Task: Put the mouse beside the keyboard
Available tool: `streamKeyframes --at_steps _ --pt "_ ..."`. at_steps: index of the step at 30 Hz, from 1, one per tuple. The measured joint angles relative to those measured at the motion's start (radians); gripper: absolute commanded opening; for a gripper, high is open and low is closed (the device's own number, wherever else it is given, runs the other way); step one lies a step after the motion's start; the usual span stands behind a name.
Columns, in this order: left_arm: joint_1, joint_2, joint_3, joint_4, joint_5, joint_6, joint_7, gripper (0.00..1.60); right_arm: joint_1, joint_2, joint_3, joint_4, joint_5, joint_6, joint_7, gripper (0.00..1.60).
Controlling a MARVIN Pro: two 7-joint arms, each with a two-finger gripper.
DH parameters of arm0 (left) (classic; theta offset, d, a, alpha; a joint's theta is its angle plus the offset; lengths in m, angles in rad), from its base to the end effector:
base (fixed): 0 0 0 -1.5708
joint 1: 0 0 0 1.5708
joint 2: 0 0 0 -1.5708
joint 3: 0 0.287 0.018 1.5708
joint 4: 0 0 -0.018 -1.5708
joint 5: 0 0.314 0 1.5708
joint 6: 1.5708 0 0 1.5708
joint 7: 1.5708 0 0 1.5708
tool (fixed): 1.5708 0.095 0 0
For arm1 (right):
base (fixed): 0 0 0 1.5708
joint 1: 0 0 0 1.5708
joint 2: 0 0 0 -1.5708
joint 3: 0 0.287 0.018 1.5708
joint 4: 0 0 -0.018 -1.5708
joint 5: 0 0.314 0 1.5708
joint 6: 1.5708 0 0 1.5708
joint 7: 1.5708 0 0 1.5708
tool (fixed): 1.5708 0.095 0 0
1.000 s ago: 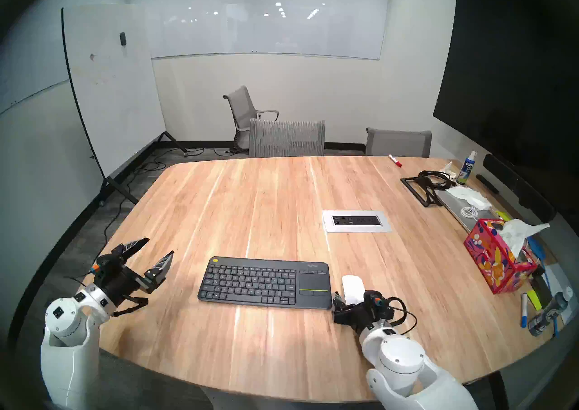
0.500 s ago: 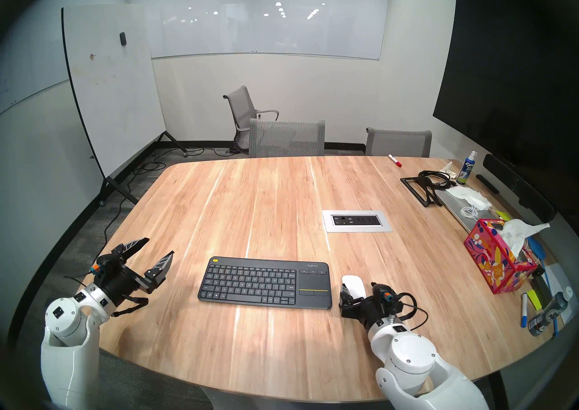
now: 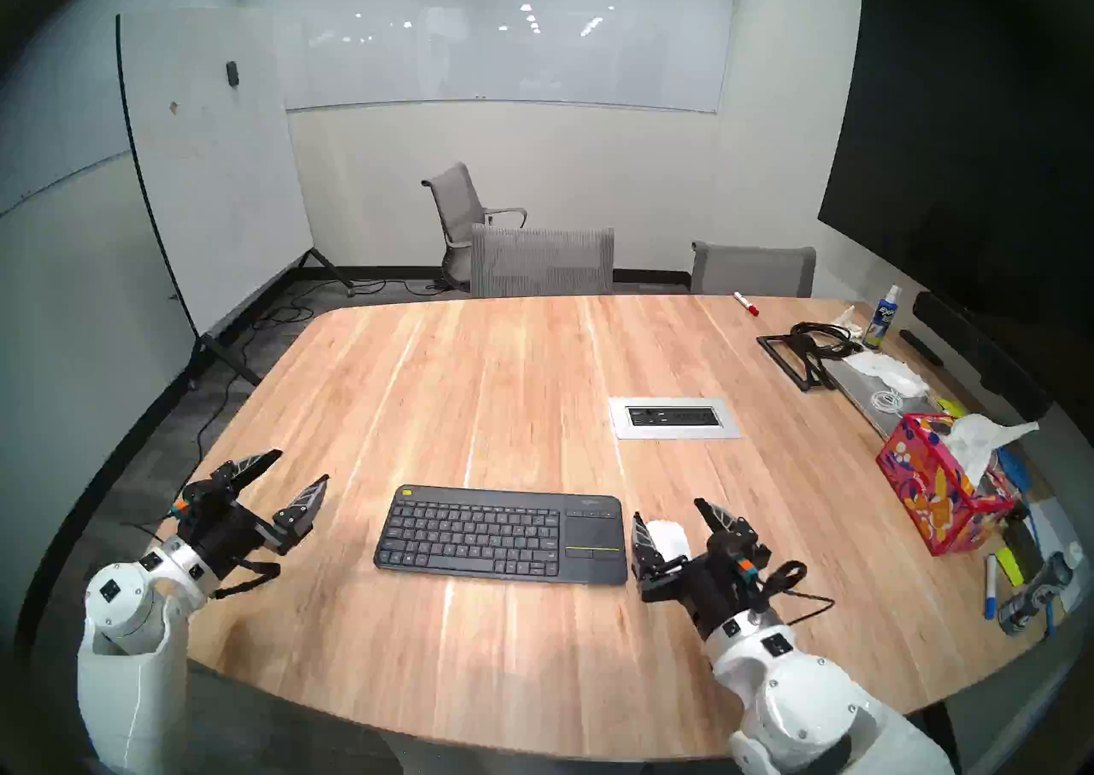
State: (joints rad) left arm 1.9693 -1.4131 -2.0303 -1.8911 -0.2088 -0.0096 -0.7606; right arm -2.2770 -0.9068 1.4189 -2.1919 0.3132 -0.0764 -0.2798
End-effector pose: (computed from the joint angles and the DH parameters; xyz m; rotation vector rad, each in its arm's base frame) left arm 0.2838 0.1377 -0.2826 2.0791 -0.5006 2.0167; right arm 0.2276 -0.0197 -0.2859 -2.2838 -0.3713 -2.0264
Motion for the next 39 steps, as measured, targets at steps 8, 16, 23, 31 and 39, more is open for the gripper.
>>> streamKeyframes --at_steps 8,16,23,31,39 --pt "-0.001 0.0 0.0 0.001 0.0 0.0 -0.002 1.6 -0.096 0.019 -0.011 -0.014 -0.129 -0.12 -0.026 1.6" --pt "-0.002 0.0 -0.001 0.001 0.0 0.0 -0.003 1.6 -0.195 0.018 0.062 -0.027 -0.182 -0.25 -0.068 1.6" --pt "-0.002 -0.001 -0.001 0.001 0.0 0.0 -0.003 1.6 -0.242 0.007 0.114 -0.03 -0.193 -0.352 -0.068 1.6" --pt "-0.002 -0.001 -0.001 0.001 0.0 0.0 -0.003 1.6 -0.261 -0.007 0.123 -0.016 -0.211 -0.481 -0.028 1.6" --pt "-0.002 -0.002 -0.001 0.001 0.001 0.0 -0.003 1.6 -0.261 -0.012 0.126 0.034 -0.19 -0.607 0.012 1.6"
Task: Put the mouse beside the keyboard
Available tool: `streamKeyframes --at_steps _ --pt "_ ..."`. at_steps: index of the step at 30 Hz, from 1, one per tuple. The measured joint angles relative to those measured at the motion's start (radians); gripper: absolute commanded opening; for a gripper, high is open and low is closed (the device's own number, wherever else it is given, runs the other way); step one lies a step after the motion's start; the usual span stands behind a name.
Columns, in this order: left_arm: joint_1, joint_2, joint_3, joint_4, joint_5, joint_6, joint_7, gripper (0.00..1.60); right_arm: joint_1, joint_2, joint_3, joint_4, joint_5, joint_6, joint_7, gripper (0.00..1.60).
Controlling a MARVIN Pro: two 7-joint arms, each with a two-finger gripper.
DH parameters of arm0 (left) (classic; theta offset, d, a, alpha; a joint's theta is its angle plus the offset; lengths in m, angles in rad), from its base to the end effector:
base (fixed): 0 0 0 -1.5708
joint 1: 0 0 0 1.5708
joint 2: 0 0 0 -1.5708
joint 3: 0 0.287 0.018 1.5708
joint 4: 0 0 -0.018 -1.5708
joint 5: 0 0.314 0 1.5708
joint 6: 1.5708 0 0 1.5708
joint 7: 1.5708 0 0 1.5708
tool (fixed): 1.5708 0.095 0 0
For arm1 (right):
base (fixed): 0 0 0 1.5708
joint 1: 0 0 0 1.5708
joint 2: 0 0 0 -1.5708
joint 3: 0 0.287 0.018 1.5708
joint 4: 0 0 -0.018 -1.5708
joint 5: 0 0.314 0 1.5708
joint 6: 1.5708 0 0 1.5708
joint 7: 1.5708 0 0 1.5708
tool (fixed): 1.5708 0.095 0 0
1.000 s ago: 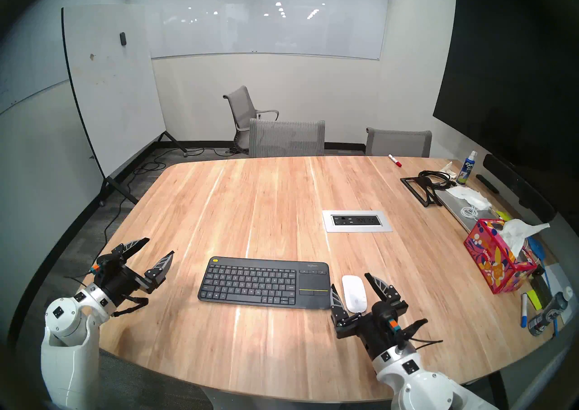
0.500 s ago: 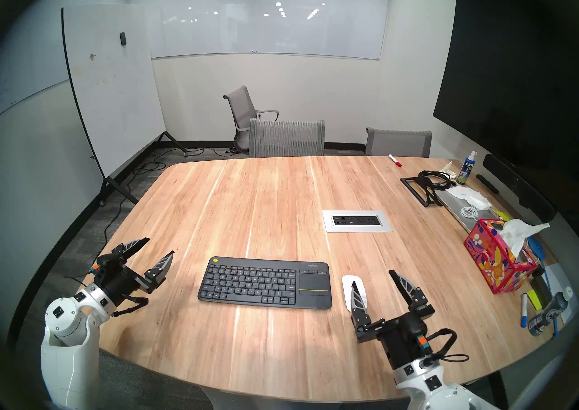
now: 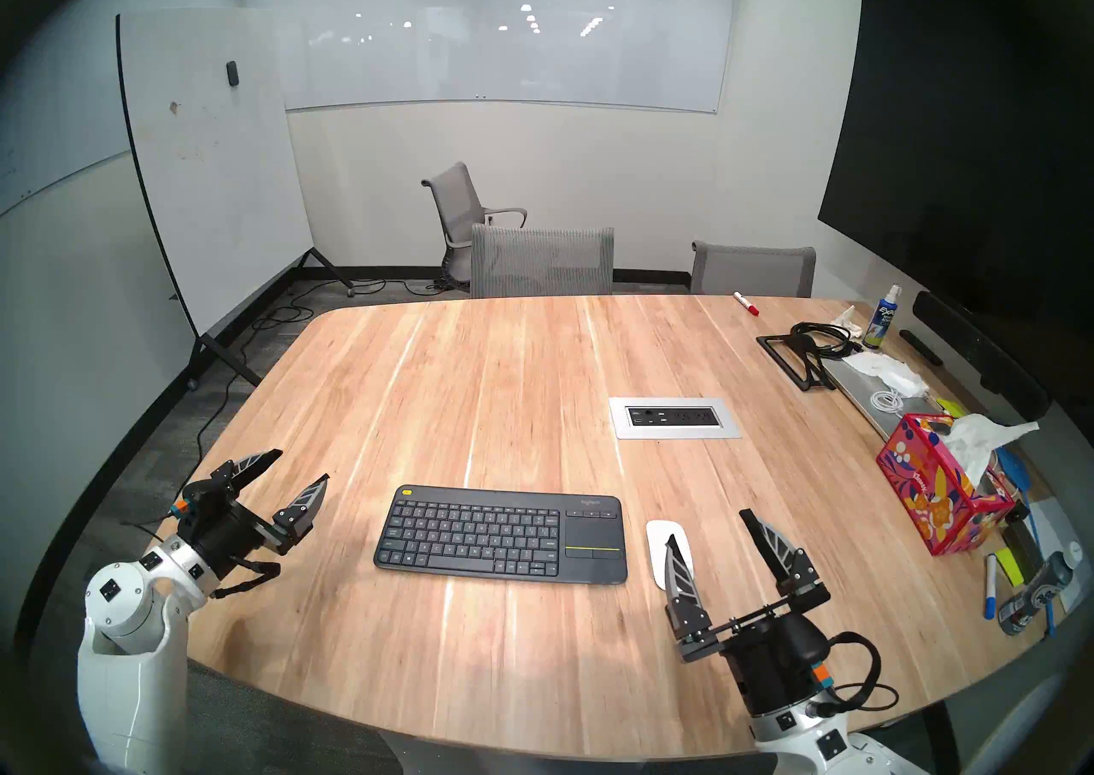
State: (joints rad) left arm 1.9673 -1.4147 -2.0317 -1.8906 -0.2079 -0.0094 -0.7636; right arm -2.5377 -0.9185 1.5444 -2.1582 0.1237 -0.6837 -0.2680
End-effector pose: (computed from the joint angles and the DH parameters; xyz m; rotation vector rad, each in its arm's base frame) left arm 0.2840 0.1377 -0.2823 2.0775 -0.5012 2.0173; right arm 0.1647 -0.0452 -0.2741 -1.8068 -0.4162 -2.4059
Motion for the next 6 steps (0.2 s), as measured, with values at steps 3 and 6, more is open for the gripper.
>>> streamKeyframes --at_steps 3,6 --pt "0.0 0.0 0.0 0.0 0.0 0.0 0.0 1.6 0.005 0.0 -0.001 0.021 0.009 -0.052 0.011 1.6" --pt "0.0 0.0 0.0 0.0 0.0 0.0 0.0 1.6 0.007 0.0 -0.002 0.029 0.013 -0.07 0.016 1.6"
